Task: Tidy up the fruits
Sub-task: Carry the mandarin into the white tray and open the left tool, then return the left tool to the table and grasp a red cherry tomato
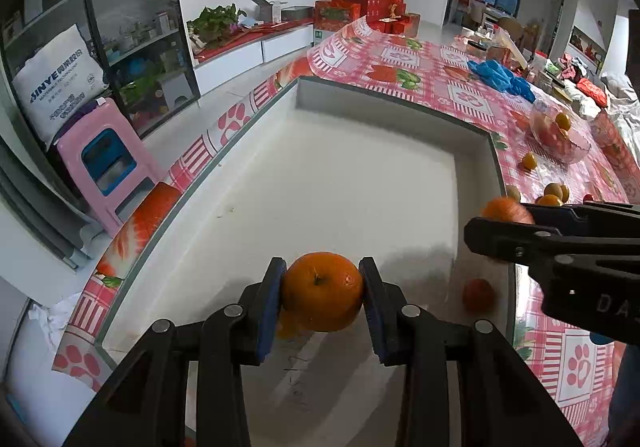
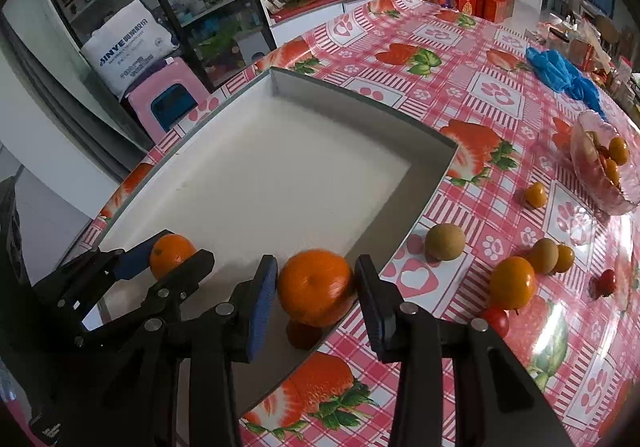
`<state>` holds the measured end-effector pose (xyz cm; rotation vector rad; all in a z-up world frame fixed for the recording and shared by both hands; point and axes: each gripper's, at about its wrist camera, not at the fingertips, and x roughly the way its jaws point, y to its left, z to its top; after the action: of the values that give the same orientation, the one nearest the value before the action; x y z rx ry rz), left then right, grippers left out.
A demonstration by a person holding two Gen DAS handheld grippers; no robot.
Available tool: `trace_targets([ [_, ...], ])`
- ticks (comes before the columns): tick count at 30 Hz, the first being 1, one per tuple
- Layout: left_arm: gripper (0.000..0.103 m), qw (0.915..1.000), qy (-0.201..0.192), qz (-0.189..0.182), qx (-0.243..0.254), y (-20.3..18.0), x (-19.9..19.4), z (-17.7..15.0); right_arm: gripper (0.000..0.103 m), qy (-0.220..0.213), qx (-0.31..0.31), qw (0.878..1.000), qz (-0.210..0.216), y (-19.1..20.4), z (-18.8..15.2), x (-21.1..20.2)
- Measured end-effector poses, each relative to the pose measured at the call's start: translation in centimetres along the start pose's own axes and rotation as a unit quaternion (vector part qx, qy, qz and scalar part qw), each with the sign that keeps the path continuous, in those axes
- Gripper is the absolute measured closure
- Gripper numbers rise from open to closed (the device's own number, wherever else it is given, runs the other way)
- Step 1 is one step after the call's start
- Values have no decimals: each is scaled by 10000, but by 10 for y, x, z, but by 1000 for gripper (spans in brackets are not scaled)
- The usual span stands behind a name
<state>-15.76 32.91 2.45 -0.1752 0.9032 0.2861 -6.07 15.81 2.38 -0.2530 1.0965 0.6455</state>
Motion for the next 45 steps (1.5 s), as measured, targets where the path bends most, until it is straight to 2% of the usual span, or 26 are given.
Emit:
trace_targets([
  [9,63,9999,9,39,103,-7,0,1,57,-57,-1,10000,-7,0,2,-5],
  [11,57,9999,-16,87,139,-9,-1,1,49,-68,19,10000,-5,-2,1,-7],
  [14,57,9998,8,80,167,-12,-2,2,34,-149,91,9998,15,-7,-2,-15],
  [15,53,9998,19,80,171,-12,-2,2,27,-184,126,9997,27,-10,-2,-18],
  [17,16,9998,-63,149,154,-14,-6,3,23,-247,198,9995,30,-16,-4,-25],
  [18,14,9996,-178,188,132,-14,-10,3,22,-263,225,9994,29,-19,-4,-27],
  [19,14,9992,-306,195,136,-16,-15,4,21,-270,280,9992,8,-24,-5,-30],
  [22,14,9993,-259,160,227,-22,-18,9,17,-284,448,9985,-107,-39,-9,-37],
  [24,14,9991,-278,177,276,-28,-22,12,8,-352,571,9975,-233,-52,-14,-44],
  [29,14,9986,-281,28,439,-47,-29,16,8,-503,871,9930,-620,-92,-30,-60],
  [38,14,9935,-282,-363,1044,-105,-40,16,8,-330,1540,9817,-1066,-167,-66,-64],
  [45,14,9896,101,-589,1311,-149,-27,7,8,-166,1746,9745,-1400,-203,-94,-63],
])
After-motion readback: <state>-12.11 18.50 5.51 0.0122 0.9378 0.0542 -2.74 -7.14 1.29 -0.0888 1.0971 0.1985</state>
